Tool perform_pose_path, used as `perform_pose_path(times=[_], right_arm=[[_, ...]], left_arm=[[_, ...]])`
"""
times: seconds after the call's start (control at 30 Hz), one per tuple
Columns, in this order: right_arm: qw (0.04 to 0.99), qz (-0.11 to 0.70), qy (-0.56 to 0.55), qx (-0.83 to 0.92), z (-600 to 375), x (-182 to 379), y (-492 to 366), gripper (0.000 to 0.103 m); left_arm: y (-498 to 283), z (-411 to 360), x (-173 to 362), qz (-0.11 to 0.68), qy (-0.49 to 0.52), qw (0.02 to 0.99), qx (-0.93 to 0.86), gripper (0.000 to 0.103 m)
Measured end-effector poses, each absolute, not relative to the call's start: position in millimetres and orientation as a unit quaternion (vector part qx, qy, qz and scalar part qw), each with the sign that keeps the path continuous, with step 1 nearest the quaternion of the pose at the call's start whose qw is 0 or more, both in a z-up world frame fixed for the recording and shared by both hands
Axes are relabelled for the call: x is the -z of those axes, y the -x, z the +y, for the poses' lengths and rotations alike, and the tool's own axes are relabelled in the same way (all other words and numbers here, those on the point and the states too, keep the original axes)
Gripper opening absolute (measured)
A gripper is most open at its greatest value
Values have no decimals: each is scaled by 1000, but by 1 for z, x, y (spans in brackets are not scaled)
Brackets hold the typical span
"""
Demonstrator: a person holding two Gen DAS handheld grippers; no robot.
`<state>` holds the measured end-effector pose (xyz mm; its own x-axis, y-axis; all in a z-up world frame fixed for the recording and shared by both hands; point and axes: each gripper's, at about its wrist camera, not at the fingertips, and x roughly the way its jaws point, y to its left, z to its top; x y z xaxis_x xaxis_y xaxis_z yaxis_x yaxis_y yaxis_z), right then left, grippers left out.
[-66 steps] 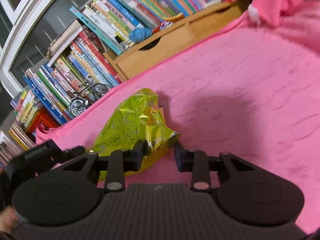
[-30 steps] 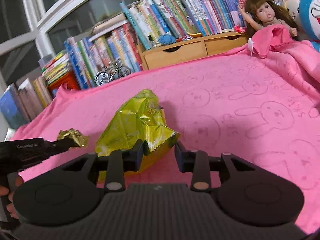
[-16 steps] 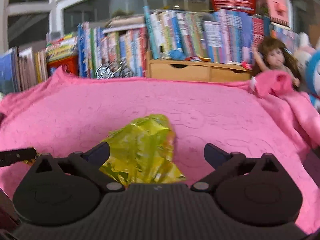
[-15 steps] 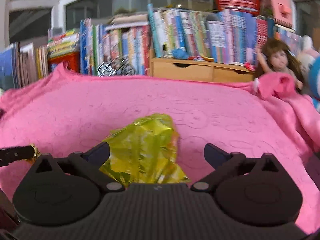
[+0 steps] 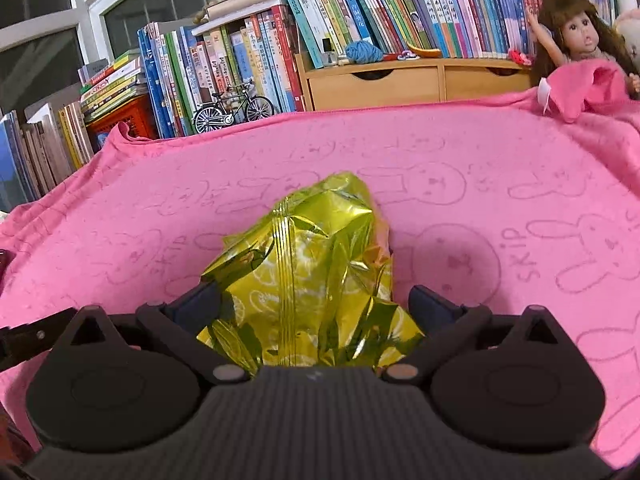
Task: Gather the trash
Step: 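Lift the gold wrapper with the left tool while the right tool lifts the foil bag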
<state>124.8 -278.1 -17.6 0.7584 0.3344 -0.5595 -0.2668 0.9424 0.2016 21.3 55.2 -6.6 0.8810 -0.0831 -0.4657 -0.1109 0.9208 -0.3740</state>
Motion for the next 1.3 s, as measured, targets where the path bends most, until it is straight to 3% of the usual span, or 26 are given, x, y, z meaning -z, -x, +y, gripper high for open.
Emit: perform_pose_path(times=[0.03, 0.1, 0.13, 0.2, 0.27, 0.43, 0.47, 0.97, 1.3], right_arm=[[935, 311, -57, -163, -279, 18, -124, 103], [932, 316, -60, -168, -282, 17, -123, 103], [931, 316, -60, -172, -283, 17, -122, 97], [932, 311, -59, -175, -287, 15, -115, 86], [934, 307, -63, -173, -291, 12, -107, 65], [935, 288, -101, -180, -306, 4, -87, 54], [938, 283, -100, -175, -307, 1, -83, 36], [951, 236, -68, -189, -308, -14, -15, 35], [950, 232, -39, -208, -298, -10, 22, 35]], left_arm=[[-22, 53, 8, 245, 194, 950, -4, 35], [-18, 50, 9, 243, 195, 950, -4, 27], [-15, 48, 8, 234, 189, 954, -3, 24], [-5, 44, 4, 208, 169, 963, 5, 24], [1, 45, -2, 196, 164, 967, 16, 24], [9, 47, -11, 192, 165, 967, 21, 24], [12, 47, -13, 192, 165, 967, 20, 24], [55, 38, -25, 189, 135, 971, 52, 24], [72, 29, -18, 227, 111, 967, 44, 24]])
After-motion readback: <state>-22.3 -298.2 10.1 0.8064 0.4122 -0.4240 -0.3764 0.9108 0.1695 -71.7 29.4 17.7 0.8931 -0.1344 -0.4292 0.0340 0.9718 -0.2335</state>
